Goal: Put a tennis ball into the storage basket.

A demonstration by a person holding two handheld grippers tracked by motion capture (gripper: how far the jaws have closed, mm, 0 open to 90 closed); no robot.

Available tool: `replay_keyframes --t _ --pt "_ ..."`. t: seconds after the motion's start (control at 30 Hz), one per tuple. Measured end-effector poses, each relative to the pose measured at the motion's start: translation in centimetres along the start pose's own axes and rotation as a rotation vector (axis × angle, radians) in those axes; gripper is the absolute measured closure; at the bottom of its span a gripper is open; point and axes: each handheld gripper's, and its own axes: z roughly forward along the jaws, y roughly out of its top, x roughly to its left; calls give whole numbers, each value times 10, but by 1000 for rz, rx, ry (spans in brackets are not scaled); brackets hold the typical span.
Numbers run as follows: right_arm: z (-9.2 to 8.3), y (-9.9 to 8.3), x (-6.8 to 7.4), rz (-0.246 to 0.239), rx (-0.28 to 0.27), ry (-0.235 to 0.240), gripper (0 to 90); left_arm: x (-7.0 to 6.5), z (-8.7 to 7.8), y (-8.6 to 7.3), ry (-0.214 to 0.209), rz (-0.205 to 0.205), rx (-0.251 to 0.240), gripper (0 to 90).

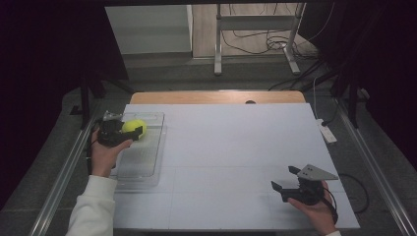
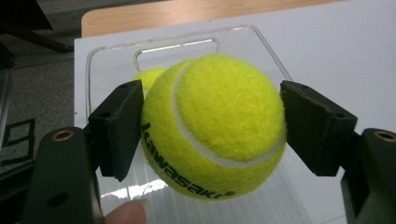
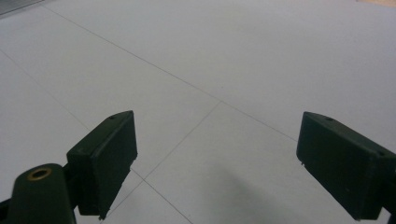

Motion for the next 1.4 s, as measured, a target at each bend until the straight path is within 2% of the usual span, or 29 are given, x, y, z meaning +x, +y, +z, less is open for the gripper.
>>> replay_keyframes --t 0.7,0.93,1.4 --pt "0 0 0 1 2 0 126 -1 13 -2 46 45 87 261" --pt "0 0 0 1 0 -2 126 -1 20 -4 53 65 142 260" --pt "0 0 -1 3 1 -1 126 1 29 -7 65 66 181 259"
